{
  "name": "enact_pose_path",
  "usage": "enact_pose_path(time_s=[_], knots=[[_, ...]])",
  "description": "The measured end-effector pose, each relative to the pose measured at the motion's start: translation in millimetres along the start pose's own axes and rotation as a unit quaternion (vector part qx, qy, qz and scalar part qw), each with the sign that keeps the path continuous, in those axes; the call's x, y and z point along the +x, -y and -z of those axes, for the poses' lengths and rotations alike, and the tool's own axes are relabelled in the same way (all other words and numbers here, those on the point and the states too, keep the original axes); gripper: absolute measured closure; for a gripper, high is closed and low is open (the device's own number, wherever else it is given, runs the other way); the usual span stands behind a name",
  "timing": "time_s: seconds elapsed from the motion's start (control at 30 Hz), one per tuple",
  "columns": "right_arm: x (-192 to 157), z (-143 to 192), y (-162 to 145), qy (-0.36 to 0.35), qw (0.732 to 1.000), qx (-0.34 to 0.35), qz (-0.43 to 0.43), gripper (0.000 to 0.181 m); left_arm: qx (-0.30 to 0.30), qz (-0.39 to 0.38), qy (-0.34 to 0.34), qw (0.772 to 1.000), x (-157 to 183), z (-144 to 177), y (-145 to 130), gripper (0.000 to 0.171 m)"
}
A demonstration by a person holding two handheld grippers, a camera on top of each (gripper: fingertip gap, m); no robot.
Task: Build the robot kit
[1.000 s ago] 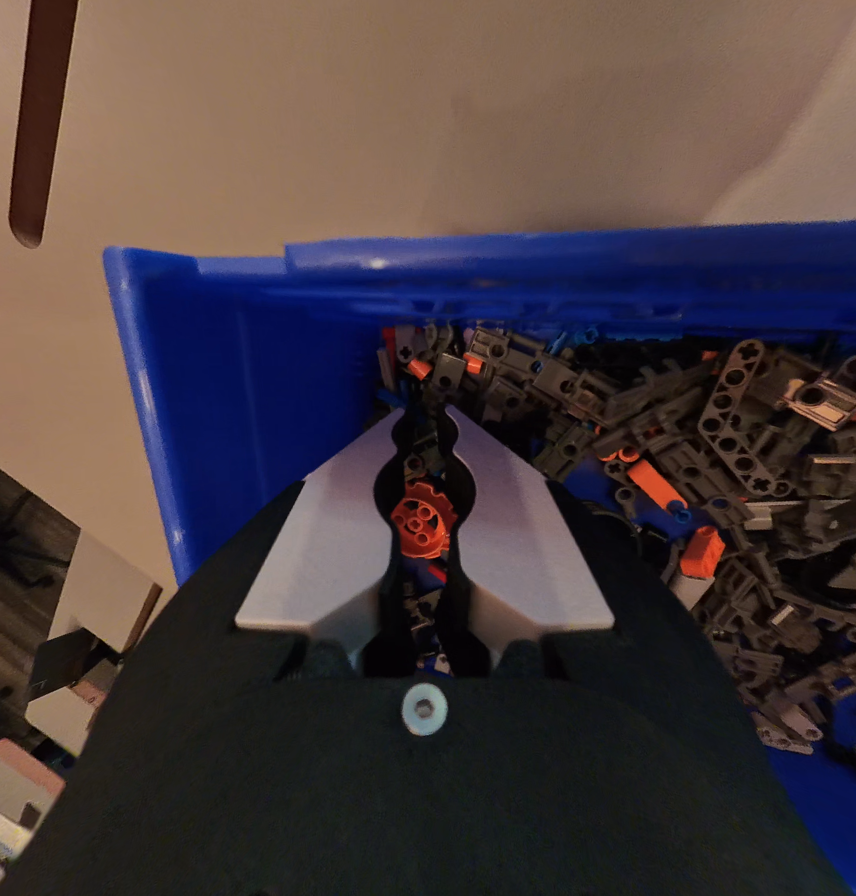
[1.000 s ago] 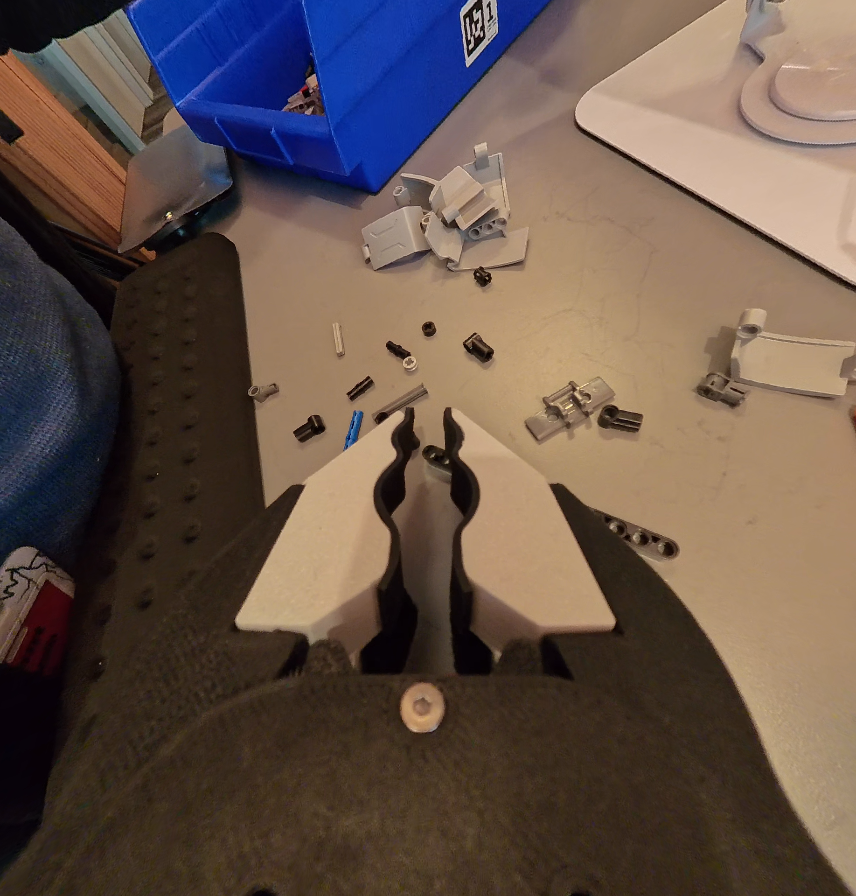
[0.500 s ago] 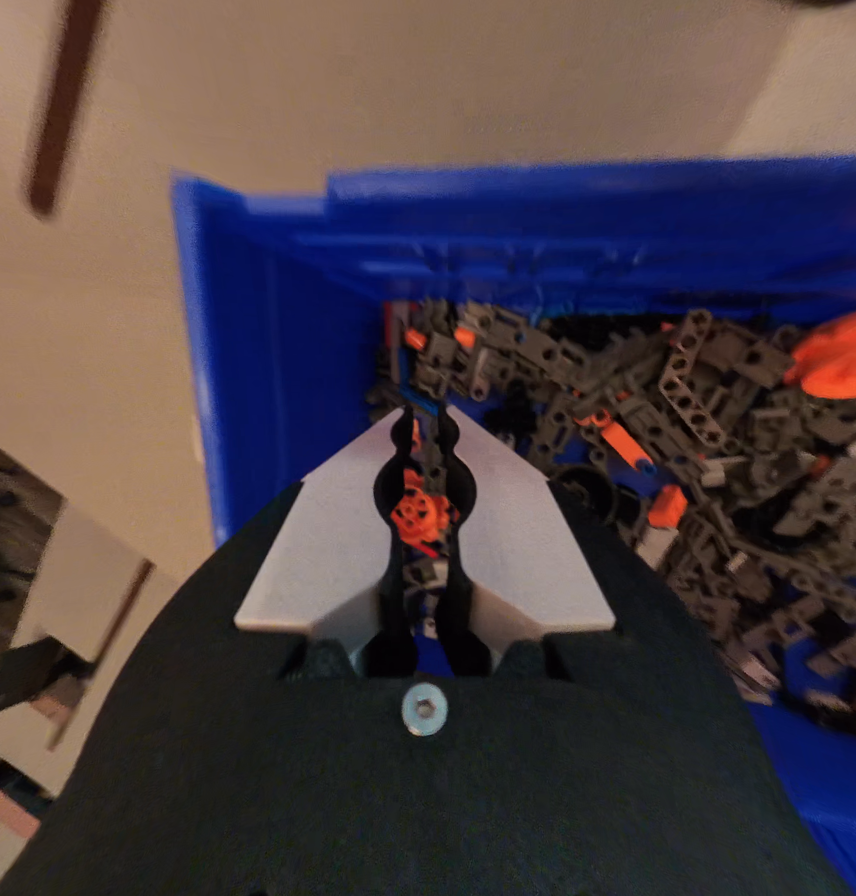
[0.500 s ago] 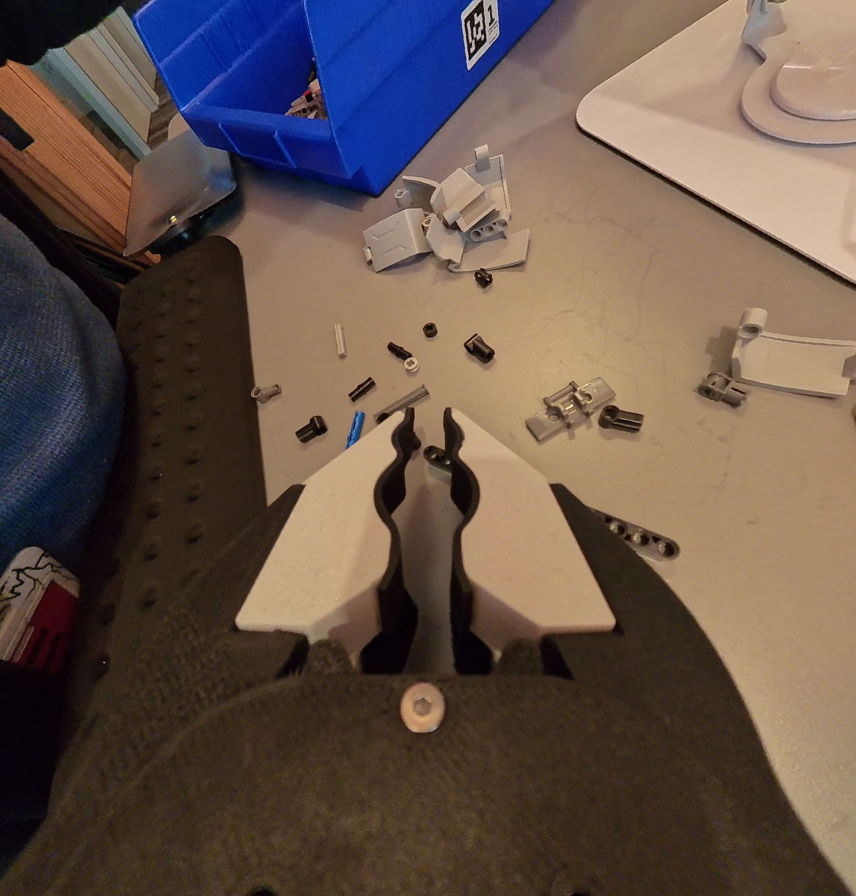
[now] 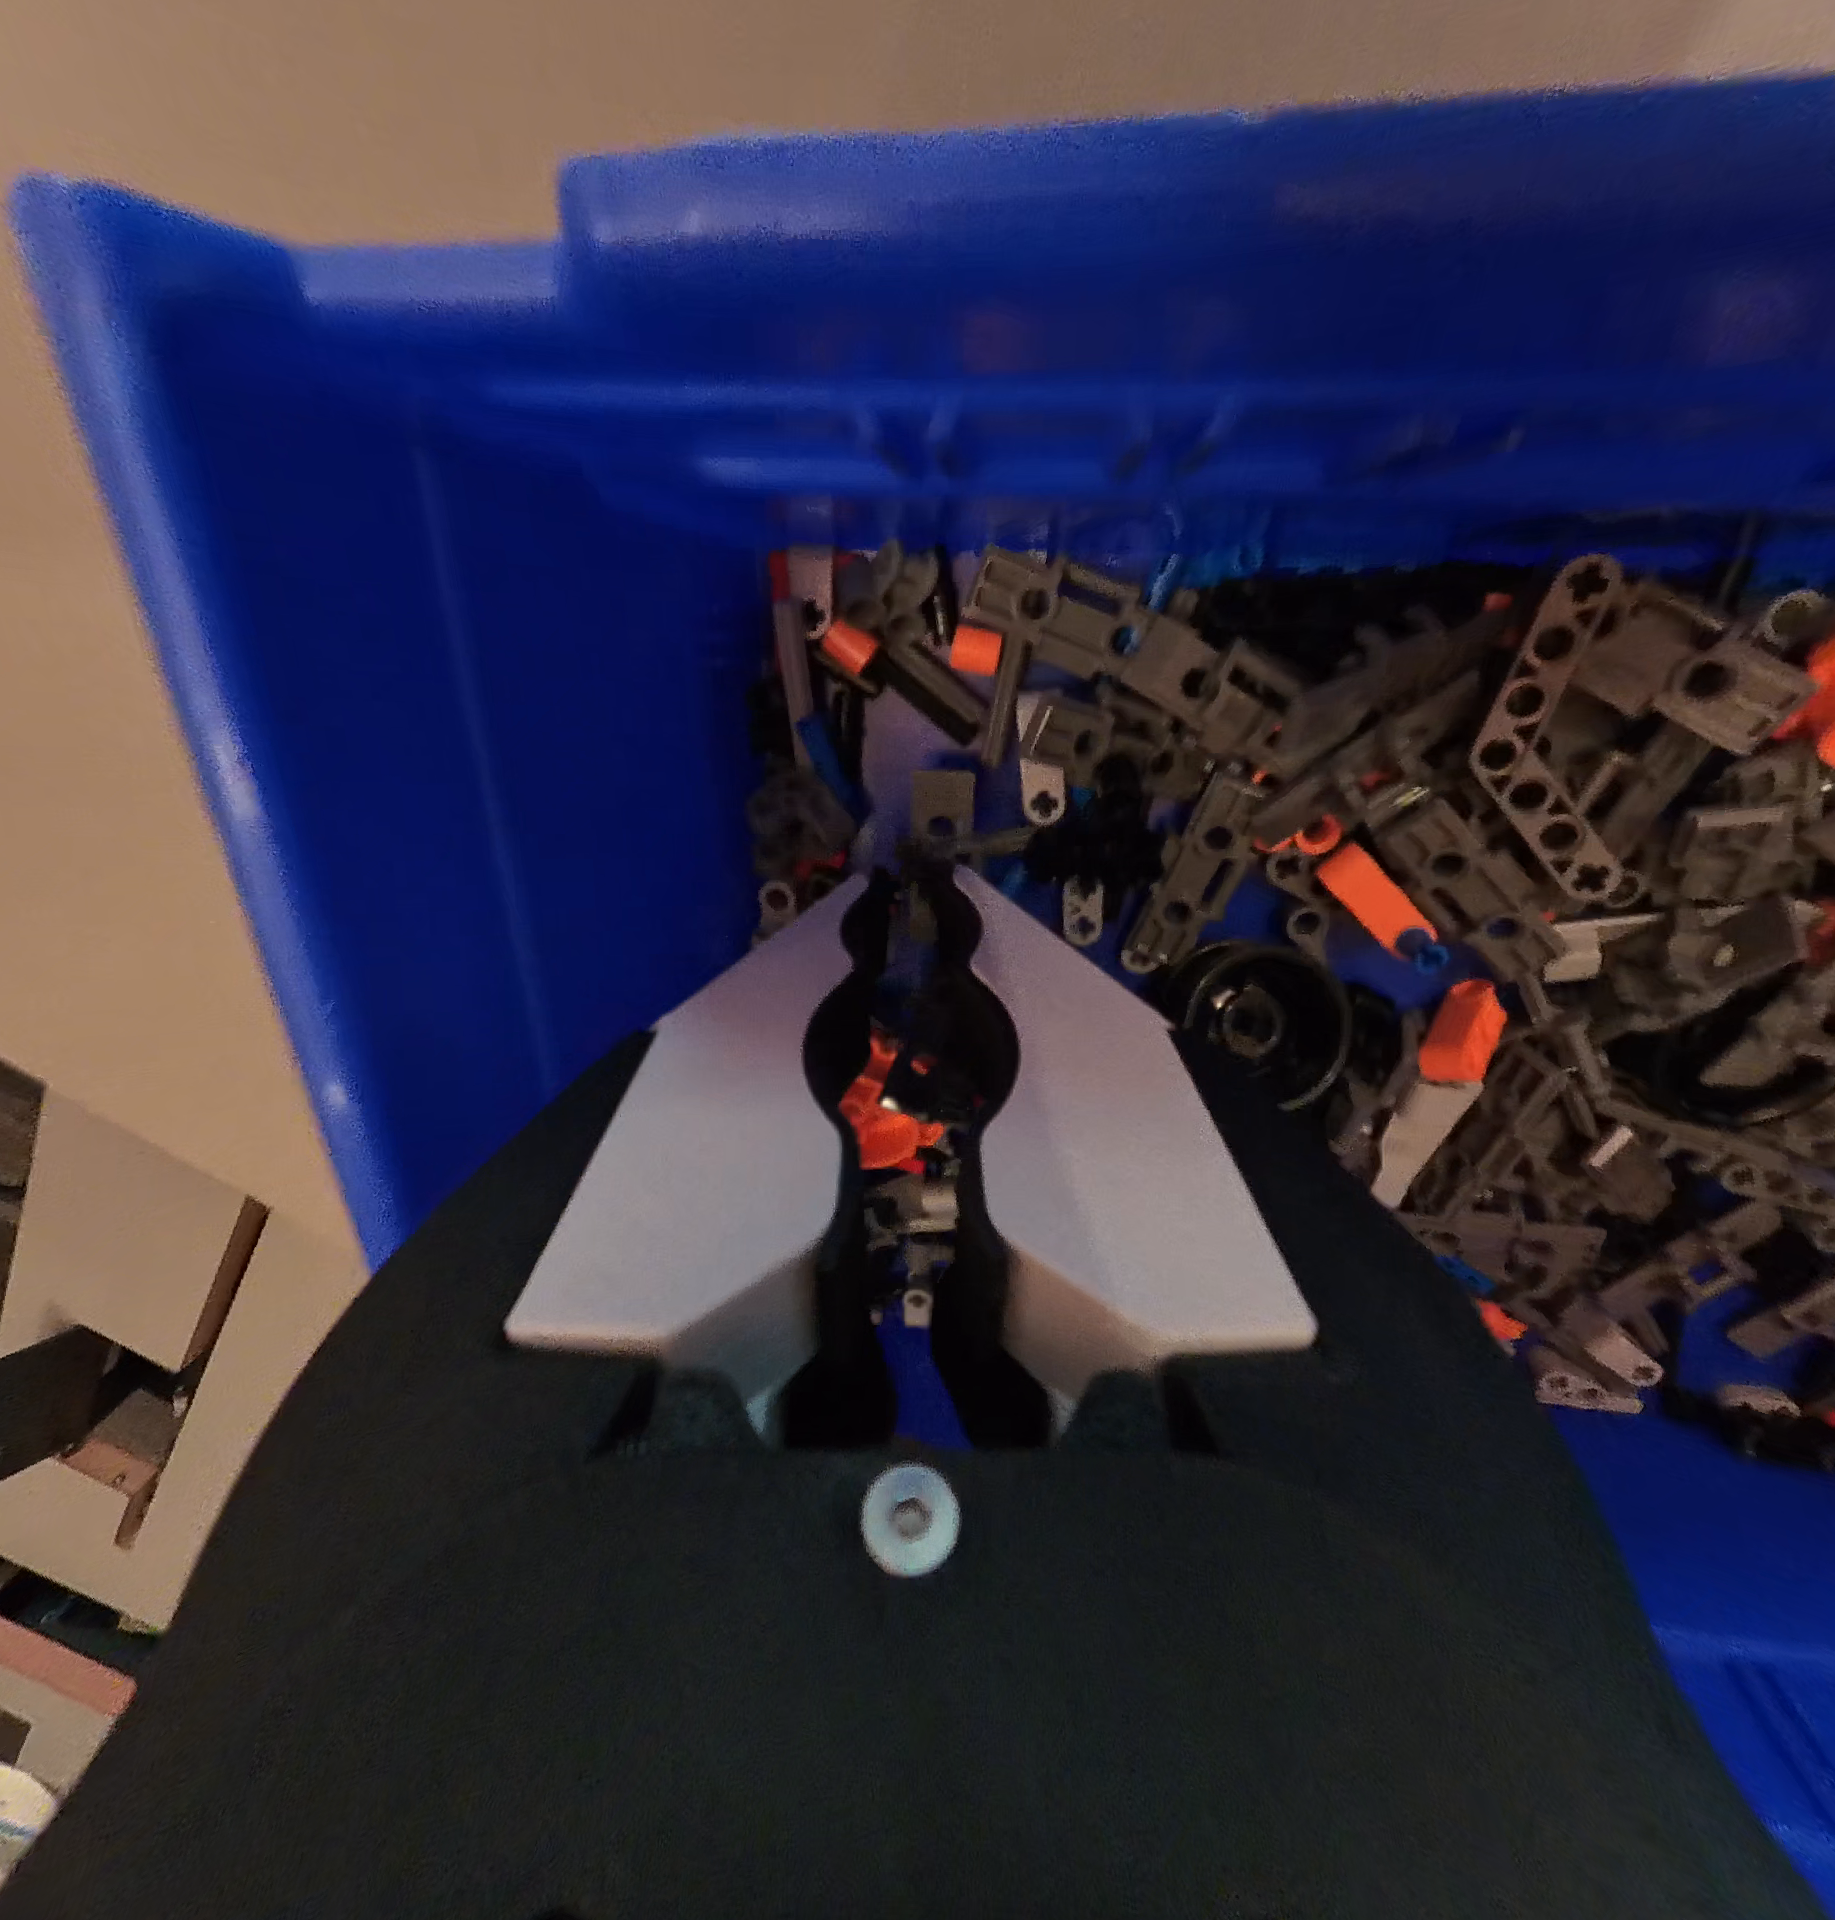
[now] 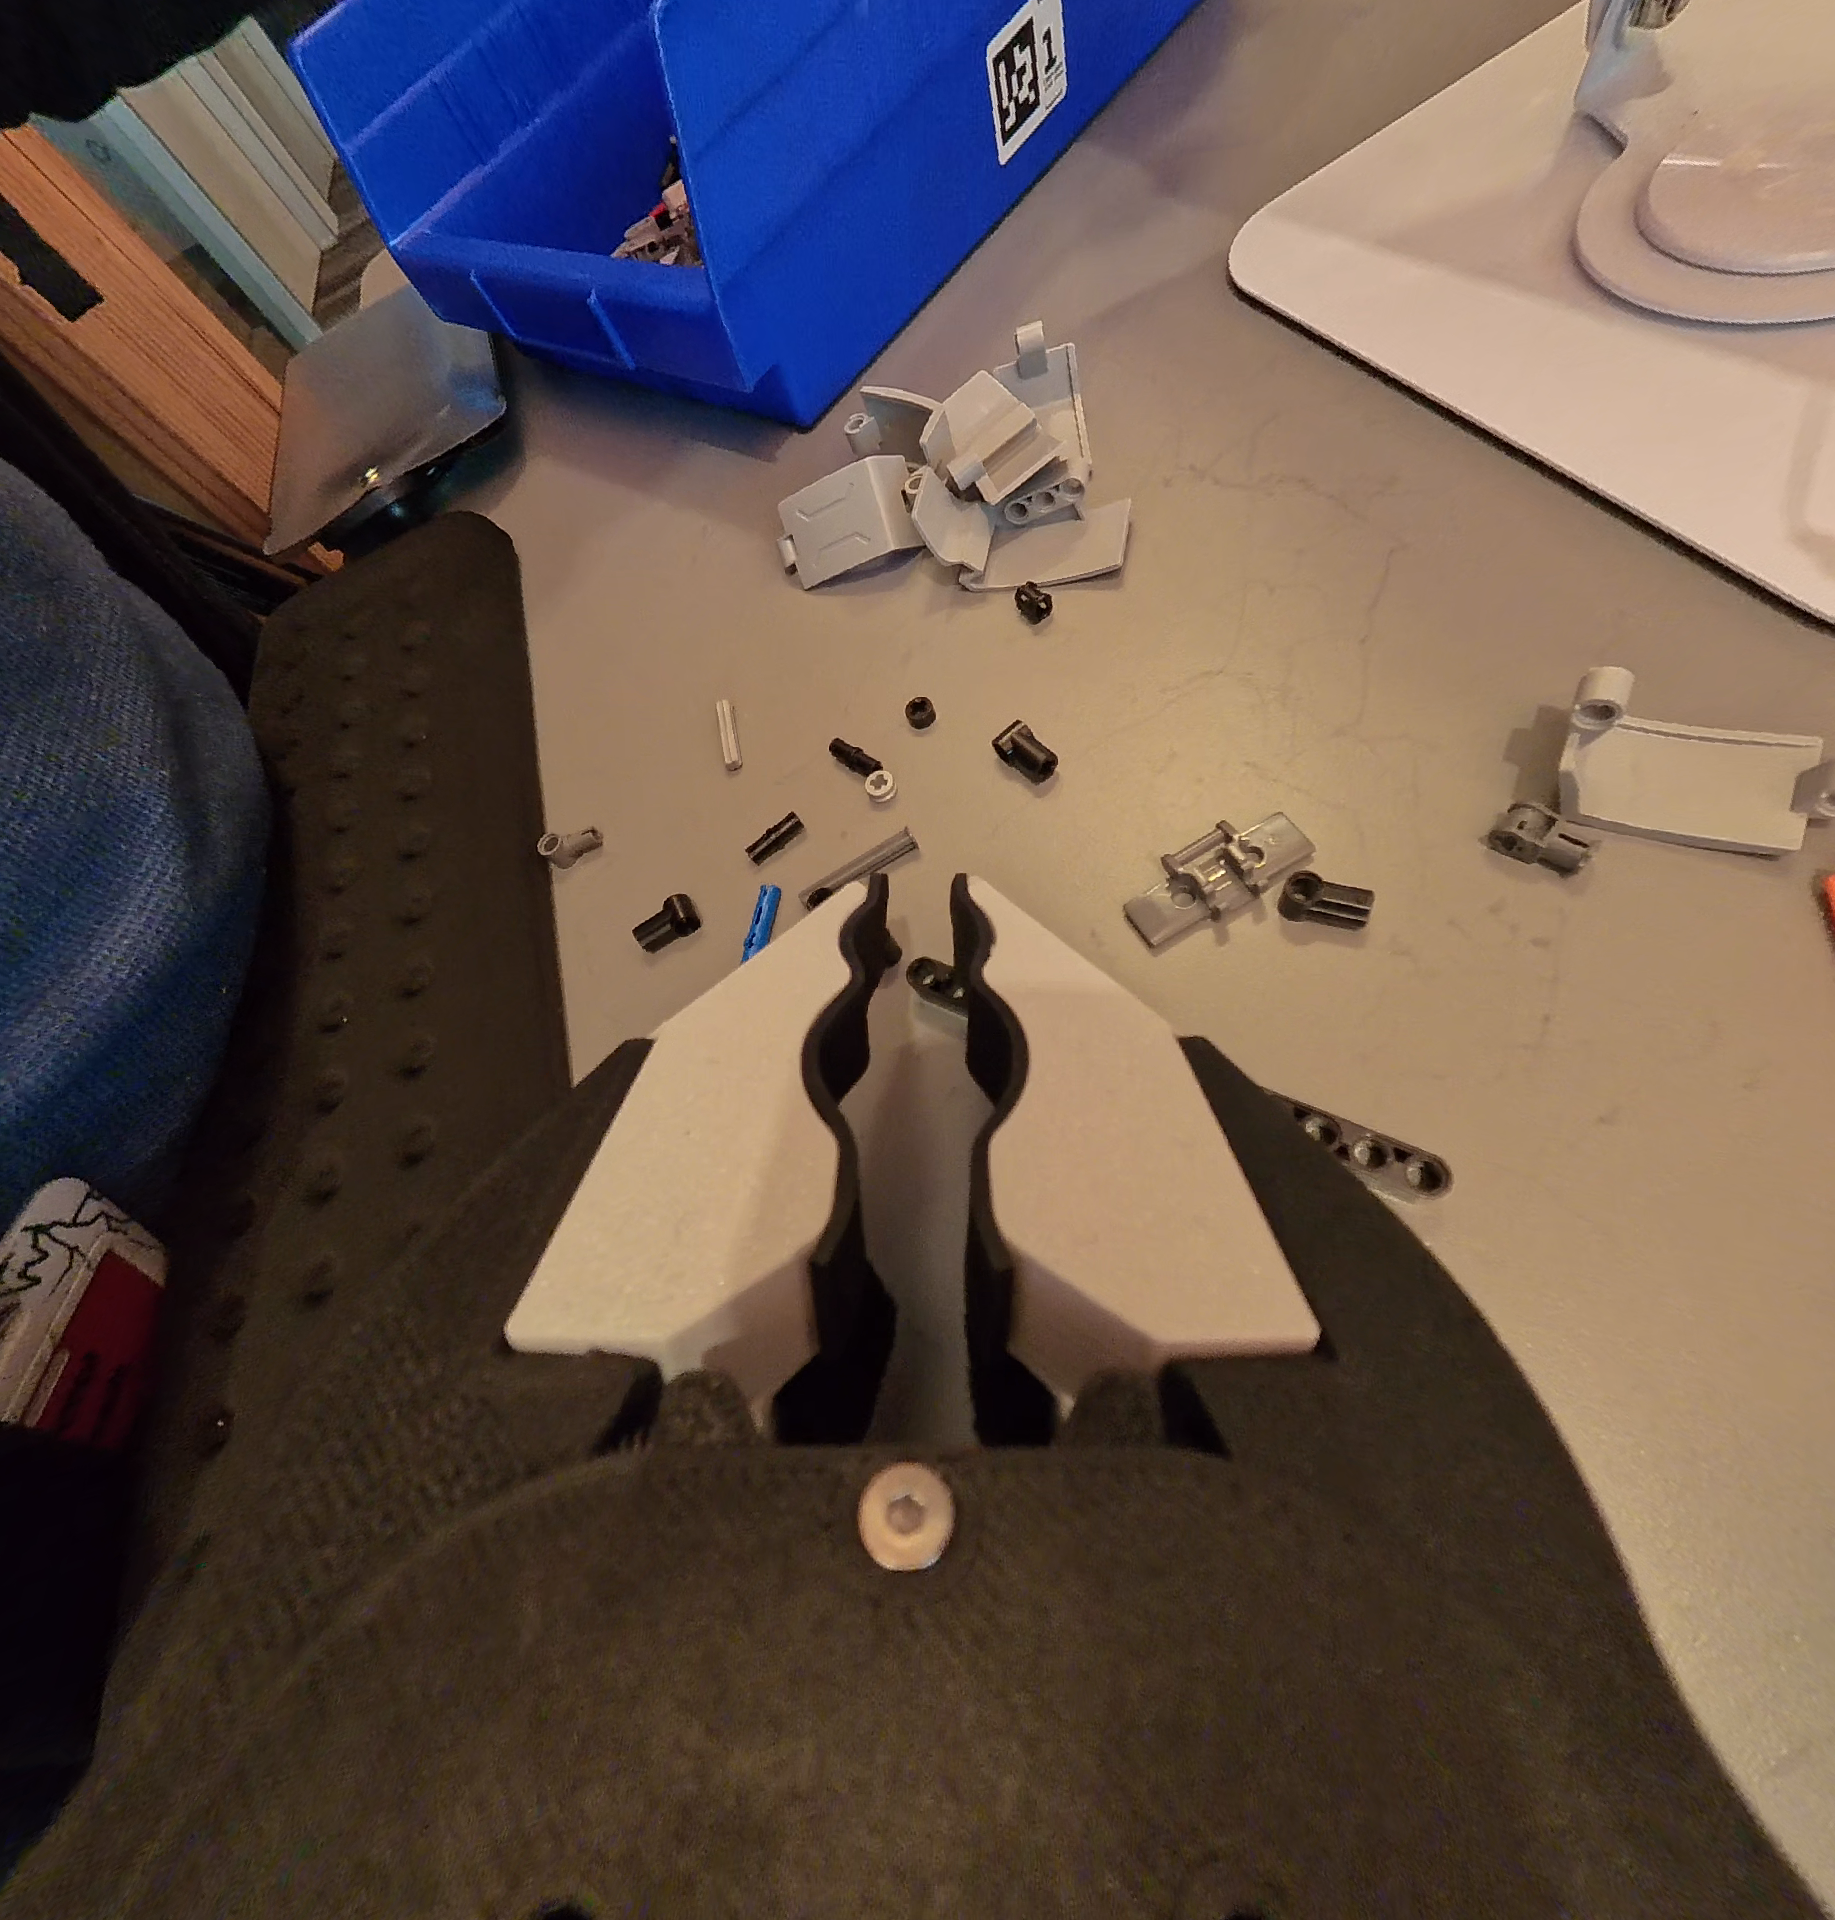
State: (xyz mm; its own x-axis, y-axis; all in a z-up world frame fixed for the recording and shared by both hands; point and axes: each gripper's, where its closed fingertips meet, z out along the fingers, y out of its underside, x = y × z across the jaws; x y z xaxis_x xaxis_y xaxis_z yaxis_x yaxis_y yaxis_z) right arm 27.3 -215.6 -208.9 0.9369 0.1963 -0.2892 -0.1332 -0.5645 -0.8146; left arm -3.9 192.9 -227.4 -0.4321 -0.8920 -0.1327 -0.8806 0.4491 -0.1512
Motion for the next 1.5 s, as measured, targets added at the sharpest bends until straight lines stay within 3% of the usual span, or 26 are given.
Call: enact_pose_path(time_s=[0.13, 0.37, 0.47, 0.87, 1.2, 1.5], knots=[[0, 0, 0, 0.001, 1.0, 0.001, -0.001, 0.171, 0.042, 0.0, -0.012, 0.999, 2, 14, 3, 0.159], [0, 0, 0, 0.002, 1.0, -0.001, -0.001, 0.172, 0.008, -0.063, -0.031, 0.998, 14, 0, -9, 0.154], [0, 0, 0, 0.001, 1.0, 0.0, -0.001, 0.172, -0.008, -0.065, -0.031, 0.997, 14, -6, -15, 0.158], [0, 0, 0, 0.002, 1.0, 0.0, -0.001, 0.171, 0.023, -0.059, -0.034, 0.997, 20, -4, -7, 0.16], [0, 0, 0, 0.004, 1.0, 0.002, -0.002, 0.171, -0.024, -0.041, -0.081, 0.996, 44, 15, -34, 0.16], [-1, 1, 1, 0.003, 1.0, 0.003, 0.002, 0.171, 0.018, -0.035, -0.029, 0.999, 22, 35, -25, 0.155]])
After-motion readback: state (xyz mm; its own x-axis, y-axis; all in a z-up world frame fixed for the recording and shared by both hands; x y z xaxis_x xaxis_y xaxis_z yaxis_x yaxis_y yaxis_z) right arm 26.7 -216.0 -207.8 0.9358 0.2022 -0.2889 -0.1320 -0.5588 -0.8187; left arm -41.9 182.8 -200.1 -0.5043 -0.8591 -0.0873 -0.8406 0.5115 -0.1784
